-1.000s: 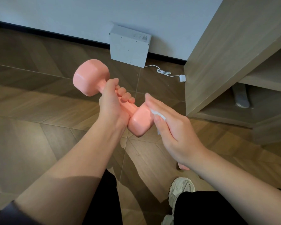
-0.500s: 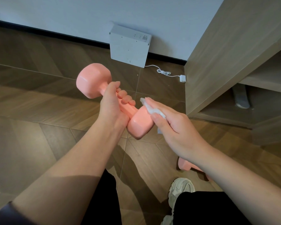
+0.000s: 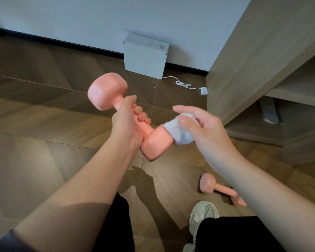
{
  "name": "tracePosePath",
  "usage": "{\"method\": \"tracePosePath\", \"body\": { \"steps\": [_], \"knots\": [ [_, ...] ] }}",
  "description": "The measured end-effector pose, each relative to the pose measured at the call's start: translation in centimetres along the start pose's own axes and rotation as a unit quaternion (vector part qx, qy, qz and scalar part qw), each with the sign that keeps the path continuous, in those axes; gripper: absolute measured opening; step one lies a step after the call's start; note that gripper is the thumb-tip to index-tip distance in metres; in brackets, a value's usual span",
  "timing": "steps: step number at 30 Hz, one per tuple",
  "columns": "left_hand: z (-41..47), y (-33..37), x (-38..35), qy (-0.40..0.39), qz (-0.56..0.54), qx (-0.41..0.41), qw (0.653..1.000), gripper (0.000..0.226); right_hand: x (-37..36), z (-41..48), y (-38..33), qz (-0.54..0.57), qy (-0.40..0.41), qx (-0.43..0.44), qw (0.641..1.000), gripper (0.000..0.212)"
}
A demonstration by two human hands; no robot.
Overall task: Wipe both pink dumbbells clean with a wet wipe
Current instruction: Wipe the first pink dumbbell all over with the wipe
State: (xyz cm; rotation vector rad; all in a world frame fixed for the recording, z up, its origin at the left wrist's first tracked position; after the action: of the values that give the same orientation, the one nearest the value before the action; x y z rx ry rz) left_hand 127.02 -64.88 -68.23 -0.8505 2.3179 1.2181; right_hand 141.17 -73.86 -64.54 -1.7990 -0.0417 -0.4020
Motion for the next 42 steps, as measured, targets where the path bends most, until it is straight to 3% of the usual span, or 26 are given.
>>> {"method": "tracePosePath", "body": {
  "steps": [3, 7, 10, 15, 18, 22, 25, 33, 42],
  "knots": [
    [-0.4, 0.1, -0.1, -0.019, -0.008, 0.013, 1.000, 0.030, 0.1, 0.5, 0.3, -0.036, 0.059, -0.029, 0.997, 0.014],
    [-1.0, 0.0, -0.2, -0.032, -0.027, 0.037, 0.998, 0.030, -0.4, 0.3, 0.6, -0.107, 0.079, 0.001, 0.991, 0.009],
    [-0.9, 0.2, -0.1, -0.026, -0.025, 0.033, 0.999, 0.030, -0.7, -0.1, 0.6, -0.109, 0.040, -0.009, 0.993, 0.025],
    [-0.8, 0.6, 0.0, -0.027, -0.026, 0.031, 0.999, 0.031, -0.9, -0.9, 0.3, -0.017, -0.067, -0.014, 0.998, 0.022],
    [-1.1, 0.5, 0.0, -0.037, -0.022, 0.040, 0.998, 0.031, -0.8, -0.8, 0.2, -0.007, -0.057, -0.017, 0.998, 0.022],
    [-1.0, 0.6, 0.1, -0.024, -0.021, 0.034, 0.999, 0.031, -1.1, -1.1, 0.3, -0.084, -0.007, 0.072, 0.994, 0.018],
    [-0.8, 0.6, 0.2, -0.015, -0.027, 0.031, 0.999, 0.031, -1.0, -0.7, 0.3, -0.102, 0.035, 0.071, 0.992, 0.010],
    [-0.2, 0.2, 0.2, 0.010, -0.017, 0.035, 0.999, 0.028, -1.2, -0.8, -0.1, -0.094, 0.012, 0.068, 0.993, 0.027],
    [0.3, -0.1, 0.0, 0.044, -0.001, 0.038, 0.998, 0.029, -1.2, -0.7, 0.5, -0.161, 0.033, 0.118, 0.979, 0.017]
  ]
}}
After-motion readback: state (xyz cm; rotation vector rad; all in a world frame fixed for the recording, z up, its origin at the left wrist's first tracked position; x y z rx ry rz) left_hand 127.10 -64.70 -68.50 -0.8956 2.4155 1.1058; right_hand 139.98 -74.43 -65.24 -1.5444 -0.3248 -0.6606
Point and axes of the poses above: each hand's wrist, its own z-axis towards the middle knuckle, its own x-axis out of the back of the hand, y = z × x, the point moved 1 cm from there along z, towards the middle knuckle, and after that the axes turned 6 degrees about -x, right-handed, at the moved point
